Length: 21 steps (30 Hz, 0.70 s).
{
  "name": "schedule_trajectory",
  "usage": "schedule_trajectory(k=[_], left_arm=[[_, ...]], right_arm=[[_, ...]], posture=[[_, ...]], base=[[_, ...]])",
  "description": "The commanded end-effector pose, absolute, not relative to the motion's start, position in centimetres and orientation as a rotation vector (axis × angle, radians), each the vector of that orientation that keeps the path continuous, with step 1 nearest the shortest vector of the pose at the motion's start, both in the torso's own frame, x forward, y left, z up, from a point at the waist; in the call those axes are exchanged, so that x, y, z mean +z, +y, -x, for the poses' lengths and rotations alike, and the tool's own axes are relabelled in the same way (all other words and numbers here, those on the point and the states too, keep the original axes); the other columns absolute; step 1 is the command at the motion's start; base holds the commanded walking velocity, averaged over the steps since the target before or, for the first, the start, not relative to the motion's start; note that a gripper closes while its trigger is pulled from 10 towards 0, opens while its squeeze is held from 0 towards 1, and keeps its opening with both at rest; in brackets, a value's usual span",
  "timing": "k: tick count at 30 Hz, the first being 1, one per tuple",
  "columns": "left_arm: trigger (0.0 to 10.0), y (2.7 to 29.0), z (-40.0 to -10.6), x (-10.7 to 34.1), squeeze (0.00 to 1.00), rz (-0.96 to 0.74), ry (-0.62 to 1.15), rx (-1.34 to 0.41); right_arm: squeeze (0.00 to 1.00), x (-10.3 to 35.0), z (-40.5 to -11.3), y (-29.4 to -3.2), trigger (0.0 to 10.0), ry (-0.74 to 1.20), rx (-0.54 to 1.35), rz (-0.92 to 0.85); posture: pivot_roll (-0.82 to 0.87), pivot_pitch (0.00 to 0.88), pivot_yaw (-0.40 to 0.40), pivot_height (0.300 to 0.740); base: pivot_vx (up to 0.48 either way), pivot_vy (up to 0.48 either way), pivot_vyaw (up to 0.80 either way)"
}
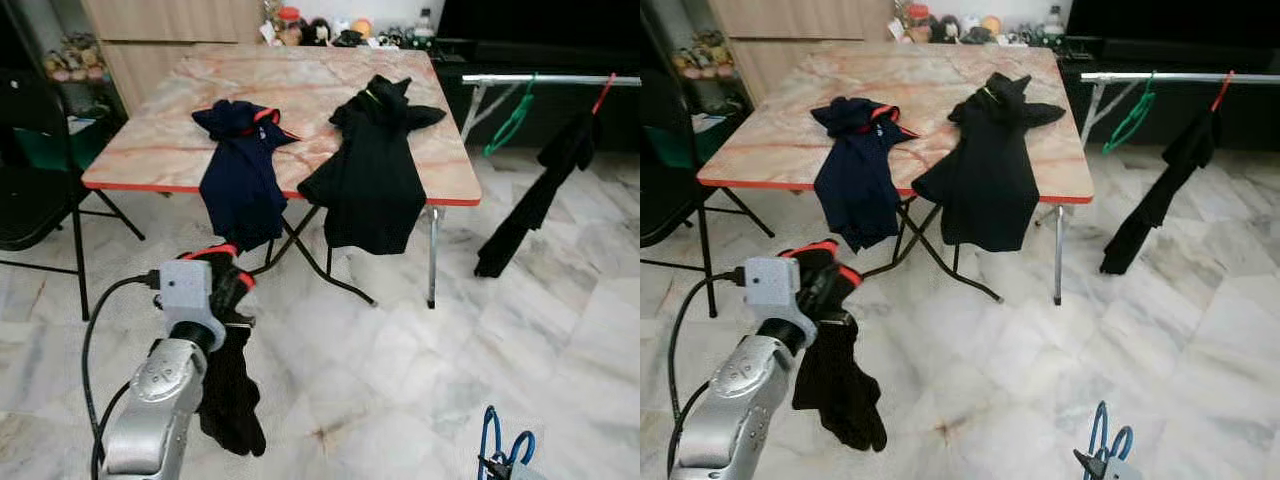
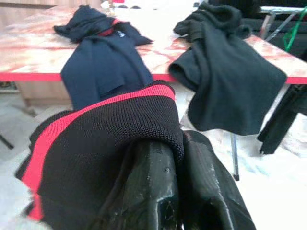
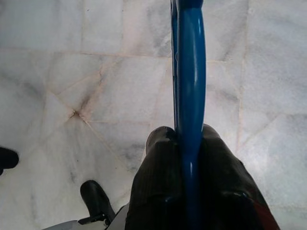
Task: Hang hanger
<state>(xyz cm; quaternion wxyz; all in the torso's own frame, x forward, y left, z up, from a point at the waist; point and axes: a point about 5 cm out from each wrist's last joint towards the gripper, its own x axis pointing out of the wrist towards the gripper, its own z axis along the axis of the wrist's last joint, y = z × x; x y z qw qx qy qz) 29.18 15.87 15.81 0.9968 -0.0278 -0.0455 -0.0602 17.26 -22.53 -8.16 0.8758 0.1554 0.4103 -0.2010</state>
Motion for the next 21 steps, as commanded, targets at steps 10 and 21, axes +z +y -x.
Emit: schedule_trajectory(k=[10,21], left_arm=[[10.0,16.1,-29.1,17.4,0.00,0.056,-0.156,-0.125],[10.0,15.8,-29.2,18.2,0.00,0.061,-0.192,-0.140]], right_arm=[[0.00,-8.5,-16.8,-22.0,10.0,0.883,-0.402,-0.336],[0.00,-8.6,-16.7,-22.0,10.0,0.895,-0.376,-0.311]], posture=[[0.06,0.108,0.010,0.740],[0.05,0.092,0.008,0.740]], base=[[0.371,0.000,0.00],[0.376,0.000,0.00]])
